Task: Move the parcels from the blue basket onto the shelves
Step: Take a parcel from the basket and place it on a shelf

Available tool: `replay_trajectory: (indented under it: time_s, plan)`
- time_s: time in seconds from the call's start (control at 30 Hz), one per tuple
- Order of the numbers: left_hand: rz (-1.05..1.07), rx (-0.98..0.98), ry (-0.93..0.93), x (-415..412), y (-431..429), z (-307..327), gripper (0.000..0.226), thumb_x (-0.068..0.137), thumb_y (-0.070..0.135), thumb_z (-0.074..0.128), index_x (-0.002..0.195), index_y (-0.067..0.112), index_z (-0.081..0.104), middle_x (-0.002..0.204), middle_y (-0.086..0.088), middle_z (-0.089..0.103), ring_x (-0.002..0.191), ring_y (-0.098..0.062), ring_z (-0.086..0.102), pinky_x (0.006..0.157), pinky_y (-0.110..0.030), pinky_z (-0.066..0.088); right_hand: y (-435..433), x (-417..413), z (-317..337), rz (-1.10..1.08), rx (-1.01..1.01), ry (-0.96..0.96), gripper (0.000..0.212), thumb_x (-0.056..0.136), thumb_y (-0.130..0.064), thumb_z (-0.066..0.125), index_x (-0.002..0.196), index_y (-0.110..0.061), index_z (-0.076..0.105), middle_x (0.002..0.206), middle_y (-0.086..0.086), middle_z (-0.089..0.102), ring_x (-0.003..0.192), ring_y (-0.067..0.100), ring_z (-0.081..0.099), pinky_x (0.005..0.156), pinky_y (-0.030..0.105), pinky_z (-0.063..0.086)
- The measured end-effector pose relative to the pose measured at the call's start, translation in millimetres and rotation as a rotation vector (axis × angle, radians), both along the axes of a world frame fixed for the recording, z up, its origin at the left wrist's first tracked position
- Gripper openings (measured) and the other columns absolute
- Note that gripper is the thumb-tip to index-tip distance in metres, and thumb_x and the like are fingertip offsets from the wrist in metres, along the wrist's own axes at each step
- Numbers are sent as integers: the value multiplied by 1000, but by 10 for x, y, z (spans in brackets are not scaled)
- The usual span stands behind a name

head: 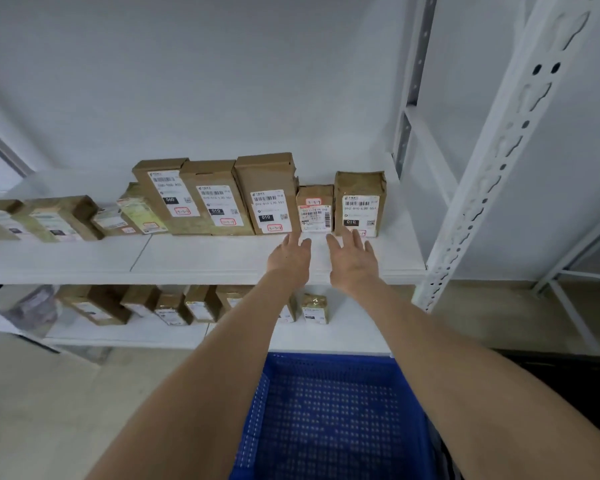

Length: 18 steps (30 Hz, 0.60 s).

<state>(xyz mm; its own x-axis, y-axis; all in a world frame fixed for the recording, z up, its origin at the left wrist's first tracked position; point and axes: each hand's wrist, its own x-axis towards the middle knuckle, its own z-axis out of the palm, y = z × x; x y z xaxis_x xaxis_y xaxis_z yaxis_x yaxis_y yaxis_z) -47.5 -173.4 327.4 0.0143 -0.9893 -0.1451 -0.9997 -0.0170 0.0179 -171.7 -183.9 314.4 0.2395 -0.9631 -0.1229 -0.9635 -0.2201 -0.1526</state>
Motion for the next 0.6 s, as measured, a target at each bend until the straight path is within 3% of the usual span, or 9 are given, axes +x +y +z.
replay_trajectory:
  time_s: [0.27, 0.4, 0.6]
  plan:
    - [49, 58, -17, 362, 694, -55, 67, 90, 6, 53, 149, 15, 22, 158, -5, 8, 146, -20, 11, 108, -34, 35, 583, 287, 17, 30, 36, 22, 83, 88, -7, 61, 153, -19, 10, 161, 10, -4, 149, 29, -6, 121, 43, 8]
    - [25, 48, 6, 643, 1010, 26, 61, 93, 15, 52, 147, 13, 25, 156, -6, 14, 143, -22, 19, 107, -36, 35, 903, 571, 50, 20, 21, 20, 83, 89, -8, 61, 153, -19, 10, 161, 11, -2, 149, 31, -7, 121, 44, 7]
    - [-16, 54, -14, 1447, 1666, -10, 58, 90, 9, 55, 143, 10, 32, 151, -8, 26, 138, -24, 30, 104, -37, 41, 1594, 1371, -13, 9, 14, 20, 78, 87, -9, 60, 151, -16, 16, 159, 13, 5, 148, 33, -2, 120, 45, 11]
